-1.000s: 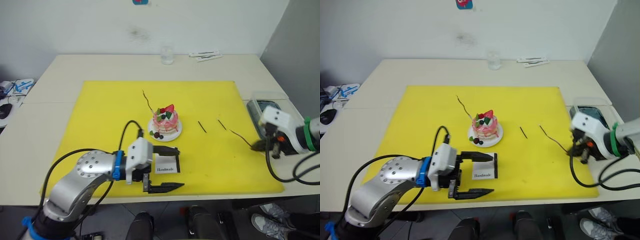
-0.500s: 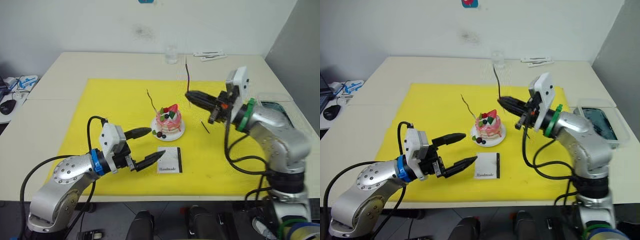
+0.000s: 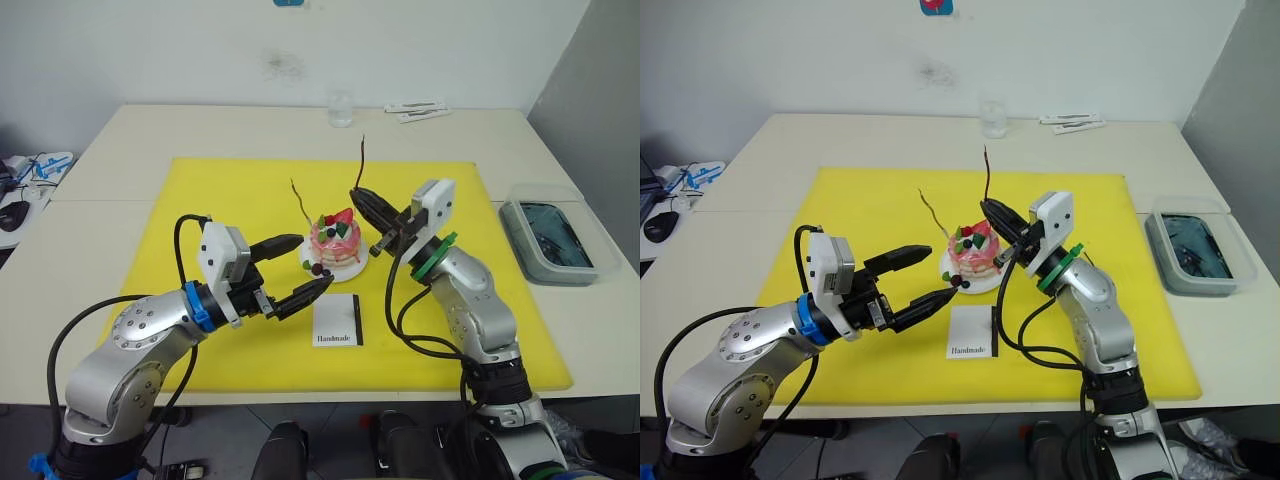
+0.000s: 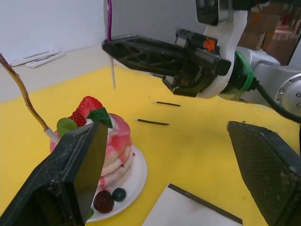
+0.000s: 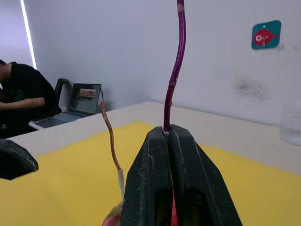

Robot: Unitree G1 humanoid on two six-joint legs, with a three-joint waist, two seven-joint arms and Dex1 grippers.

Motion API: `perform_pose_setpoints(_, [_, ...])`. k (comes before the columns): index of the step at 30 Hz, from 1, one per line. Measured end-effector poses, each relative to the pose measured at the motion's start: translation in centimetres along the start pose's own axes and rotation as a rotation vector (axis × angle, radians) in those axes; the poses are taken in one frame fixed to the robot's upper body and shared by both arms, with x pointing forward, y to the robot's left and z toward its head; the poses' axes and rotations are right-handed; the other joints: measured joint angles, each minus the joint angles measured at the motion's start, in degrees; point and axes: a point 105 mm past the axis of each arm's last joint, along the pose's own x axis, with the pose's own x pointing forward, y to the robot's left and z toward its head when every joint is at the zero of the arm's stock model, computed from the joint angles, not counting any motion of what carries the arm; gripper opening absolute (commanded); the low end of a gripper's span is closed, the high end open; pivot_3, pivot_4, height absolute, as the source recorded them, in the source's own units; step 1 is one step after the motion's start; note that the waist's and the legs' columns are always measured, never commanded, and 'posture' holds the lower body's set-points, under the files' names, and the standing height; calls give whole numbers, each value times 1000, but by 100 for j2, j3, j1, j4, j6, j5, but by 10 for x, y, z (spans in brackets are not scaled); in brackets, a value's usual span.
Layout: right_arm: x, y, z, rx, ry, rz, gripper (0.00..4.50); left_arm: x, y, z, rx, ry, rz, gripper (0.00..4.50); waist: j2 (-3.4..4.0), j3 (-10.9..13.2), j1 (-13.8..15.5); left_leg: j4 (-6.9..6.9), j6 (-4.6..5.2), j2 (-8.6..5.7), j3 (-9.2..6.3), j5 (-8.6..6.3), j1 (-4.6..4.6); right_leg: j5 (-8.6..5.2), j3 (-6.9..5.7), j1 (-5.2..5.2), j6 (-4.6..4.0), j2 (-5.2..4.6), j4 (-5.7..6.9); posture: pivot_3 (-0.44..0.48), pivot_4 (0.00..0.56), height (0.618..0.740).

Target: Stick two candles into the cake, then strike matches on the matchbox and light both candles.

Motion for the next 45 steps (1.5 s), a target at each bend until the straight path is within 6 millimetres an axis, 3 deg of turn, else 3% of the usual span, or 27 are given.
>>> perform_pose_setpoints(16, [1,-3,-24,3,3,-58,83,-9,4,3,5,-41,60,4500,1,1,-2,1,0,0,1,0,1,0,1,0,-1,0,0,0,150,740])
perform_pose_setpoints(37, [2,-5,-29,-31,5,-65,83,-9,1,9,65,-33,27,4500,2,1,-3,-2,0,0,0,0,1,-1,1,0,-3,0,-1,0,150,740])
perform_pose_setpoints(45, [-4,-3,-40,-36,31,-83,83,-9,1,10,67,-35,25,4500,2,1,-3,-3,0,0,1,0,1,-1,1,0,-3,0,-1,0,150,740])
